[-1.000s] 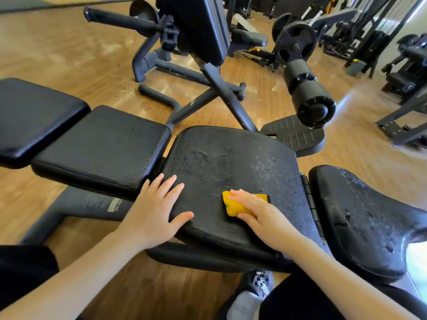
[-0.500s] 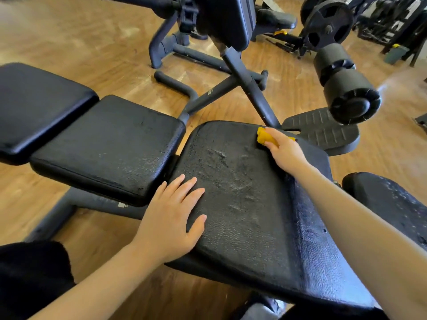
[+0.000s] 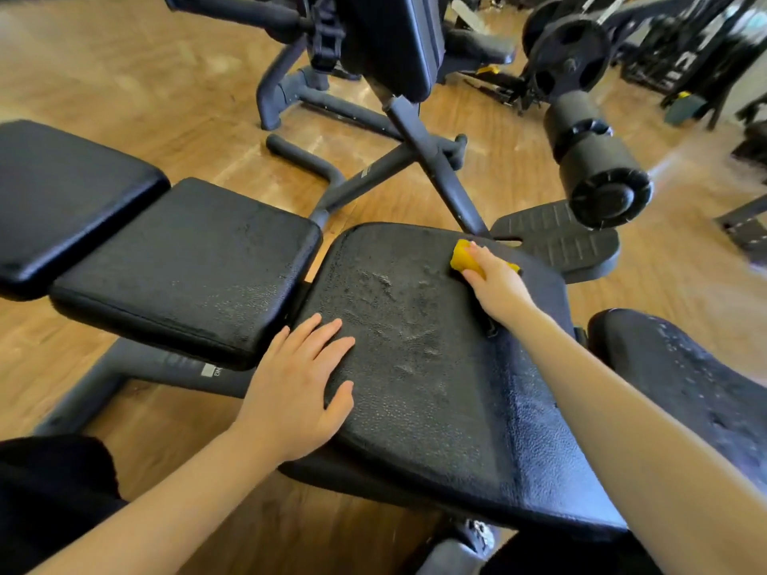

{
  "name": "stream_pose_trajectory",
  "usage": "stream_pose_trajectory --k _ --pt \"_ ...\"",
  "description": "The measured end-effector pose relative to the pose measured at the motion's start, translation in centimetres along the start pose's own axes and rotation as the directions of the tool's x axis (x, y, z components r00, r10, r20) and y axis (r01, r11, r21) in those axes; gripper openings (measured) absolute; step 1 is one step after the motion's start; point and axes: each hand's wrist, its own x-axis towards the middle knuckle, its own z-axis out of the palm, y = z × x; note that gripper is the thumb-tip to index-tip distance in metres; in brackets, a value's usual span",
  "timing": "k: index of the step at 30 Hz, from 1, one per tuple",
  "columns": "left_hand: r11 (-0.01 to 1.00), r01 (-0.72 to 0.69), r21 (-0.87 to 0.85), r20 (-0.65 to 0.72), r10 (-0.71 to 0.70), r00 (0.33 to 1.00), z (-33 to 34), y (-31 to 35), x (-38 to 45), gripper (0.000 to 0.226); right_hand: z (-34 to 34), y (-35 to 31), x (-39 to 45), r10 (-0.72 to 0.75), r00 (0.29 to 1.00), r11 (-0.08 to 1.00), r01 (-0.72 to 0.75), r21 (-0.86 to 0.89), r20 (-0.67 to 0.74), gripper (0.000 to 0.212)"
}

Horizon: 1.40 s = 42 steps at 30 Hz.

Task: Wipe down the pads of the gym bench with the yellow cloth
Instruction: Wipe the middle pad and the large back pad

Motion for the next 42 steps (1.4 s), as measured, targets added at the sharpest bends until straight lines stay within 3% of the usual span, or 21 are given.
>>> stream_pose_trajectory --k 12,19,26,34,42 --pt "1.000 0.000 -0.028 -0.008 -0.001 1.000 0.2 -0.1 -0.1 0.056 -1.1 -0.3 -18.5 -0.086 0.986 0.993 0.073 0.092 0.144 0.052" --pt "0.997 0.000 -0.083 0.018 0.001 1.000 -0.3 0.0 0.0 0.060 -1.9 -0.4 -22.9 -0.141 0.977 0.989 0.131 0.072 0.159 0.050" --pt "0.996 0.034 -0.083 -0.006 -0.035 0.999 -0.2 0.5 0.4 0.060 -1.8 0.9 -20.6 -0.149 0.978 0.985 0.133 0.112 0.149 0.049" --pt "0.989 0.092 -0.119 -0.071 -0.101 0.992 0.4 0.9 0.7 0.050 -1.6 3.3 -10.1 -0.117 0.992 0.989 0.113 0.092 0.047 0.046" --pt "0.986 0.116 -0.118 -0.095 -0.127 0.987 0.5 0.9 0.6 0.046 -2.3 5.2 0.8 0.050 0.994 0.998 -0.045 0.053 -0.095 0.046"
